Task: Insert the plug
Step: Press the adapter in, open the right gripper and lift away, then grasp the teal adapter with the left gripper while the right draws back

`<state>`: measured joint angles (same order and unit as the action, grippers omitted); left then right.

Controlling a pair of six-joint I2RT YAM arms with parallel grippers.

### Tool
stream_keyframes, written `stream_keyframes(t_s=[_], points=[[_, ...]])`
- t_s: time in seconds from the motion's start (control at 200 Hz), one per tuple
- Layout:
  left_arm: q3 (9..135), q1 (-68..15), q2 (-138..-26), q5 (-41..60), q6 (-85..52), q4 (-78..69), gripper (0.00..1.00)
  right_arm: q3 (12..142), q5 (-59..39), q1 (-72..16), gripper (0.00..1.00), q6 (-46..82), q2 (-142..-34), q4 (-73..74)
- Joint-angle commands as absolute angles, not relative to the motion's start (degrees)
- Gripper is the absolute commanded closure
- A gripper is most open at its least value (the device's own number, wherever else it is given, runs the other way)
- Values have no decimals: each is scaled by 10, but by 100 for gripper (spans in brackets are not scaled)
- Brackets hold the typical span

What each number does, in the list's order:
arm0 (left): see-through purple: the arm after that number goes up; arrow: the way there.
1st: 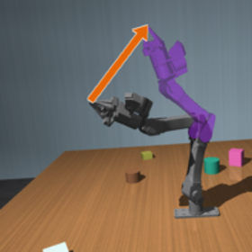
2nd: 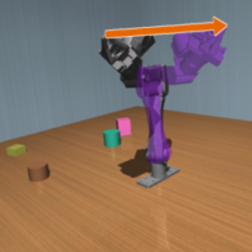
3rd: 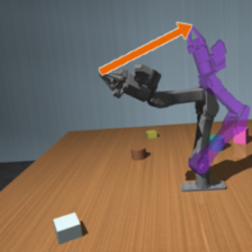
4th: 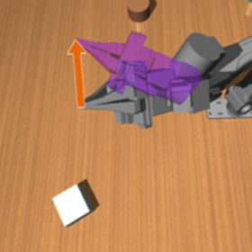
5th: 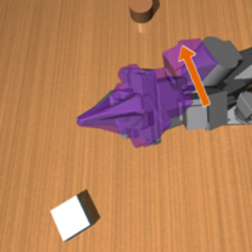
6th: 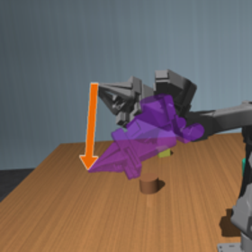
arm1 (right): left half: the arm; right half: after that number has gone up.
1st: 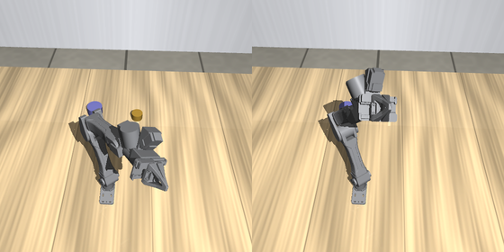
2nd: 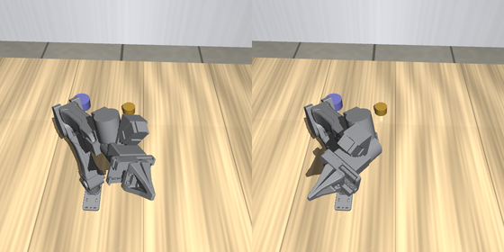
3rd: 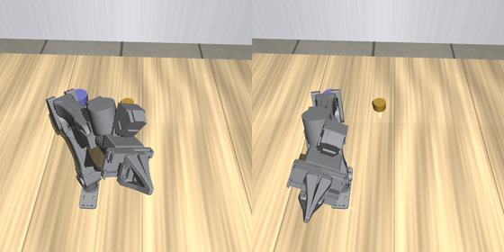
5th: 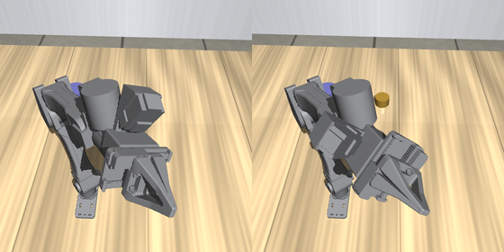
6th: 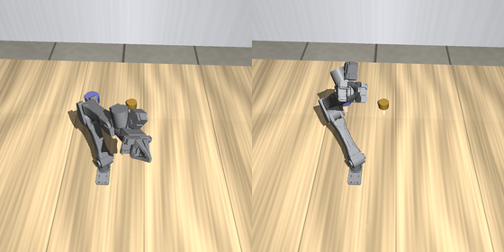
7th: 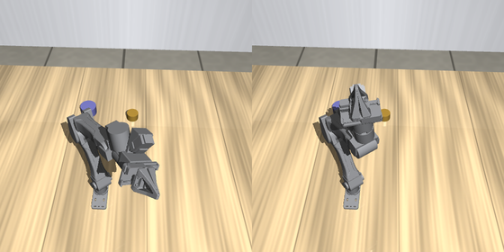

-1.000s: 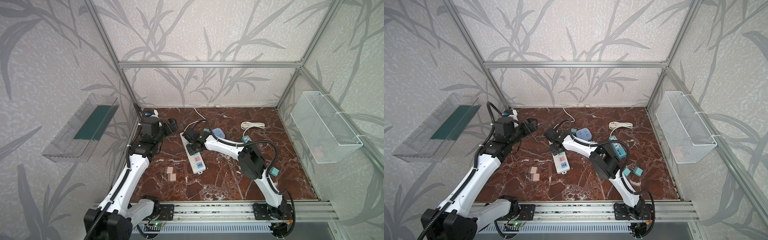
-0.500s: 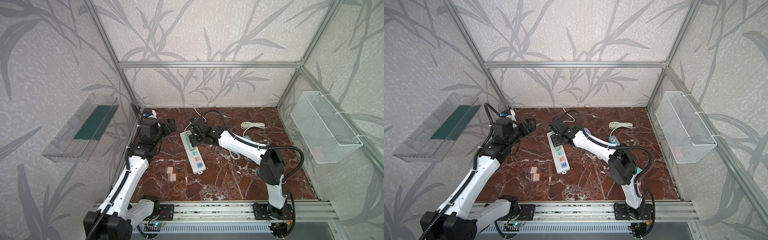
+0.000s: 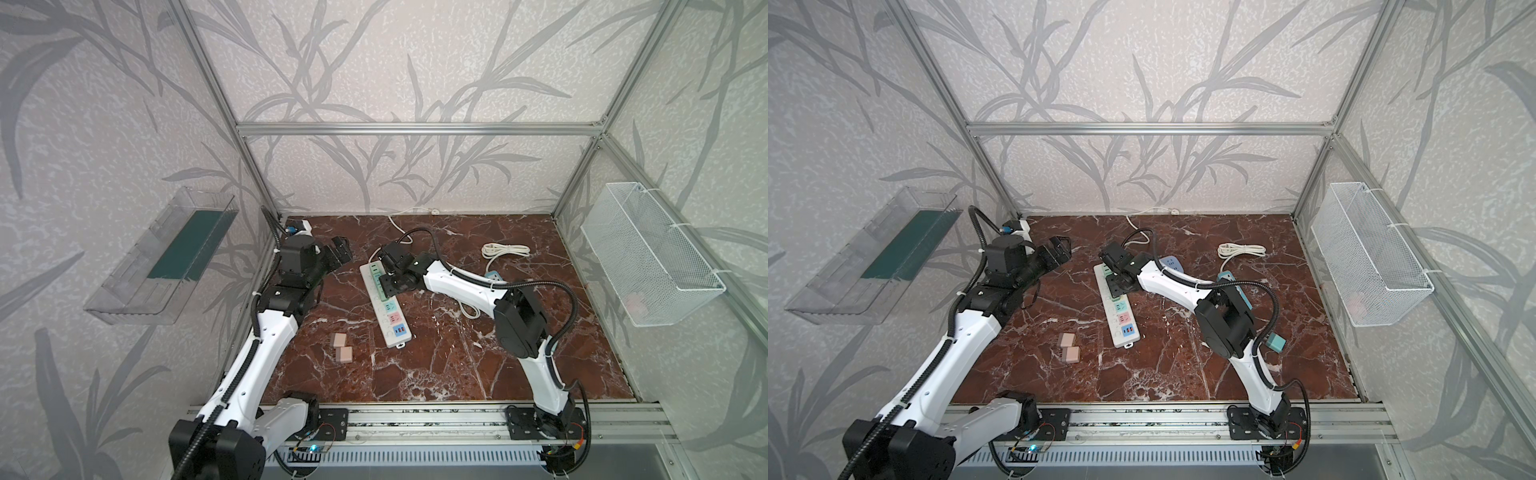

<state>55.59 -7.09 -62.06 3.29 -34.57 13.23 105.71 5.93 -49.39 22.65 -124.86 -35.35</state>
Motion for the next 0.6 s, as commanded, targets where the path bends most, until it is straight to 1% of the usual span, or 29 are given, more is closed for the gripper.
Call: stream_keyframes(t_s=[0.0, 0.095, 0.195, 0.28, 0.38, 0.435, 0.465, 0.53, 0.6], points=[[548, -66, -625, 34, -354, 122, 1, 1046, 54, -492, 43, 224, -1228, -380], [548, -64, -630, 35, -360, 124, 1, 1034, 49, -494, 42, 212, -1188, -366], [548, -63, -636, 27, -366, 127, 1, 1017, 59, -501, 39, 199, -1143, -356], [550, -62, -645, 29, -365, 133, 2, 973, 74, -502, 36, 193, -1098, -332], [561, -63, -666, 73, -349, 133, 6, 887, 127, -499, 34, 191, -1037, -289], [574, -67, -689, 132, -329, 131, 12, 848, 144, -490, 33, 191, -1003, -286], [591, -75, -706, 144, -317, 146, 15, 829, 150, -481, 32, 196, -984, -292], [629, -108, -743, 133, -273, 191, 17, 781, 144, -452, 32, 212, -932, -292], [674, -153, -789, 74, -233, 247, 17, 722, 116, -415, 32, 219, -875, -278]])
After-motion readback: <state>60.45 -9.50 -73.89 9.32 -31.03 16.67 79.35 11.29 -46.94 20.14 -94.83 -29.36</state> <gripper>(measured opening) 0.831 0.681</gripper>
